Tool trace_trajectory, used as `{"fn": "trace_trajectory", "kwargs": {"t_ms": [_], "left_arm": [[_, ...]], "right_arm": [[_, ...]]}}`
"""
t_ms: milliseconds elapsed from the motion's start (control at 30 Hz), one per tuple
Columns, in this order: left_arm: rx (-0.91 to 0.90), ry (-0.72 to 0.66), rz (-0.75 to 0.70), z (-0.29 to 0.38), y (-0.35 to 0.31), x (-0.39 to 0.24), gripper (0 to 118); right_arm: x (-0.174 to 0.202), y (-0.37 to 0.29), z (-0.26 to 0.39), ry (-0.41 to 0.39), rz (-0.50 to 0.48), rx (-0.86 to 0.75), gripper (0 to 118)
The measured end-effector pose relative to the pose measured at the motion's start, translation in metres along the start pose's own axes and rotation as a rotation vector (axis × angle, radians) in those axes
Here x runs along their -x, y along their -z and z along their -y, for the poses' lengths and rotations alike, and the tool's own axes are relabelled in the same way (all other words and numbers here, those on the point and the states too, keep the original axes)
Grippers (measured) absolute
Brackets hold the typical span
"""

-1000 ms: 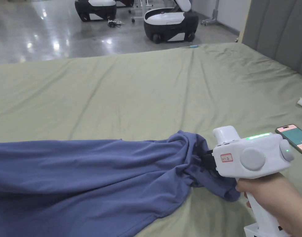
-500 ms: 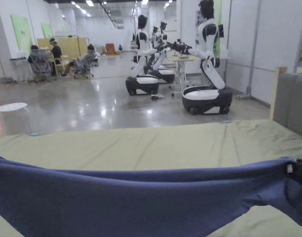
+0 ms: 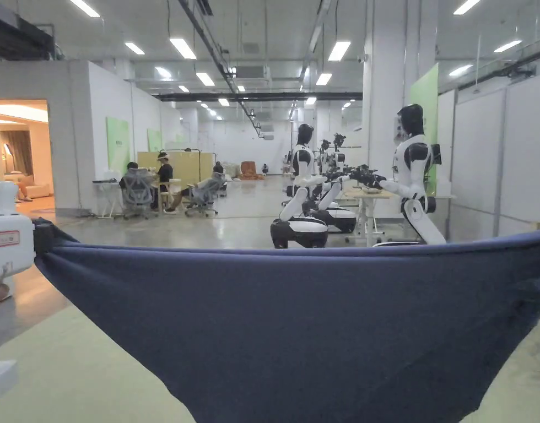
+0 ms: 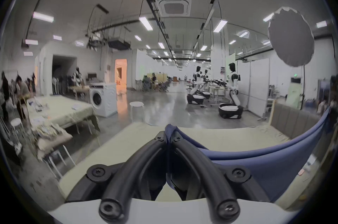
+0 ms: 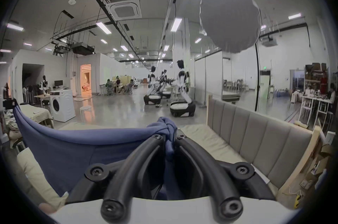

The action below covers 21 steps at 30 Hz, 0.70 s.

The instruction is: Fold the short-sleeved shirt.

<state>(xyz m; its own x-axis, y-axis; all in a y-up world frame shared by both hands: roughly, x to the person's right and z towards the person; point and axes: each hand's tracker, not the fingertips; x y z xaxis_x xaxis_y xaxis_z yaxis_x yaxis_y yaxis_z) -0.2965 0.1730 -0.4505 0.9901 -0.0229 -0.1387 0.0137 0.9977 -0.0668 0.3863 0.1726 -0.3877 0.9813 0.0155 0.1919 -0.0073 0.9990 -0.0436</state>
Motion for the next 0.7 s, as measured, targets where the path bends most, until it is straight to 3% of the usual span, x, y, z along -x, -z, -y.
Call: {"fn": "trace_trajectory", "kwargs": {"t_ms": [100, 267, 400, 500, 700], "left_arm": [[-0.029, 0.074, -0.037, -0.013, 0.013, -0.017, 0], [-0.040, 0.047, -0.072, -0.040, 0.042, -0.036, 0], [-0.025, 0.055, -0.099, -0.050, 0.076, -0.040, 0], [-0.034, 0.066, -0.129, -0.054, 0.101, -0.041, 0], [-0.016, 0.090, -0.142, -0.041, 0.170, -0.052, 0]], "right_arm": [[0.014, 0.026, -0.022, -0.107, 0.090, -0.029, 8], [0.030, 0.060, -0.053, -0.066, 0.143, -0.103, 8], [0.040, 0.088, -0.066, -0.066, 0.145, -0.112, 8], [0.043, 0.116, -0.071, -0.016, 0.132, -0.122, 8], [0.055, 0.193, -0.058, -0.027, 0.125, -0.097, 8]]}}
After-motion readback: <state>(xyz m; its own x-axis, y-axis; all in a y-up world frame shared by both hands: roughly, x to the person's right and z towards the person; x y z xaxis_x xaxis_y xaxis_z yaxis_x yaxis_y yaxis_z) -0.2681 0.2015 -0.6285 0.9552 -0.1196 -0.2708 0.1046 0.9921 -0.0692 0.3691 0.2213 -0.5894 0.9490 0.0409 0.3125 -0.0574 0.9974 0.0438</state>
